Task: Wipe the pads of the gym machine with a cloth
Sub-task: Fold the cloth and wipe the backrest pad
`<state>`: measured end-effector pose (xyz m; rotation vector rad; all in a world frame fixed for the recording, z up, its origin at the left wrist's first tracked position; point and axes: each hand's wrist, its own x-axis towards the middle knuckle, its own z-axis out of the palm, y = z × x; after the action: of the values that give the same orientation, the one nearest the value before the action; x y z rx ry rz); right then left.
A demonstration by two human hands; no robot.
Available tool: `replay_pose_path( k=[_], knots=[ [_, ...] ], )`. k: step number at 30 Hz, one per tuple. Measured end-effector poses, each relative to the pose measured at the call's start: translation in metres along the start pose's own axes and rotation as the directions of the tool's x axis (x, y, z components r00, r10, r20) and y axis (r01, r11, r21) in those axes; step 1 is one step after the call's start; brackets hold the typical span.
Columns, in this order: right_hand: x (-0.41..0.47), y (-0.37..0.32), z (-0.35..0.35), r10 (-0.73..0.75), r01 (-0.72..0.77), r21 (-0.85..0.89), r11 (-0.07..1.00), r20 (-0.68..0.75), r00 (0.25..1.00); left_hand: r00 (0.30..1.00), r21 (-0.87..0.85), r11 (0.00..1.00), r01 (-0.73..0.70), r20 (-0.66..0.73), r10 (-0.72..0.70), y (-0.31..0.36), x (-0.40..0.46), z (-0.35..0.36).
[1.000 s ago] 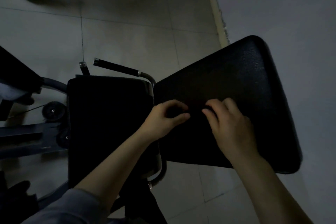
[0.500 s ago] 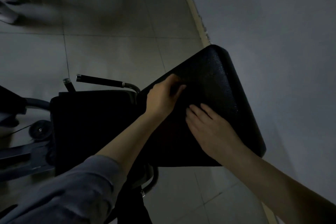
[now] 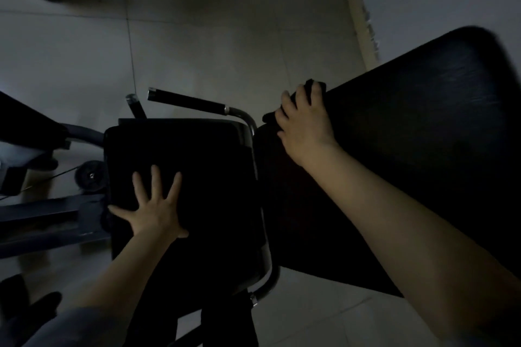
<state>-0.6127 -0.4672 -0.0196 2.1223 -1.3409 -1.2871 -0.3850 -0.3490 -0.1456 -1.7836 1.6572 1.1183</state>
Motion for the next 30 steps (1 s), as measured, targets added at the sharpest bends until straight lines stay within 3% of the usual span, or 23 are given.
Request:
replay_pose_path(
  k=[7,11,16,20,24,30],
  knots=[
    [0.004,-0.083,0.025,-0.165,0.167,-0.065,0.984,0.037,0.986,1.000,0.026,1.000,-0.001,0.009,0.001,-0.010,0.011,0.010],
    [-0.073,-0.121,0.052,-0.350,0.342,0.090,0.935,0.096,0.932,1.000,0.031,0.999,0.022,0.009,-0.022,-0.008,0.011,0.010],
    [-0.137,-0.114,0.051,-0.391,0.351,0.208,0.913,0.201,0.898,1.000,0.028,0.999,0.017,0.005,-0.017,-0.004,0.006,0.005],
    [-0.086,-0.074,0.037,-0.276,0.269,0.073,0.960,0.132,0.952,1.000,0.042,0.999,0.017,0.004,-0.017,-0.005,0.009,0.007],
    [0.014,-0.038,0.005,-0.075,0.070,0.087,0.994,0.046,0.996,1.000,0.056,0.998,0.028,-0.009,-0.027,-0.006,0.013,0.012],
    [0.092,-0.067,0.007,-0.085,0.067,0.081,0.994,0.245,0.966,1.000,0.057,0.998,0.021,-0.003,-0.021,-0.006,0.018,0.013]
  ],
)
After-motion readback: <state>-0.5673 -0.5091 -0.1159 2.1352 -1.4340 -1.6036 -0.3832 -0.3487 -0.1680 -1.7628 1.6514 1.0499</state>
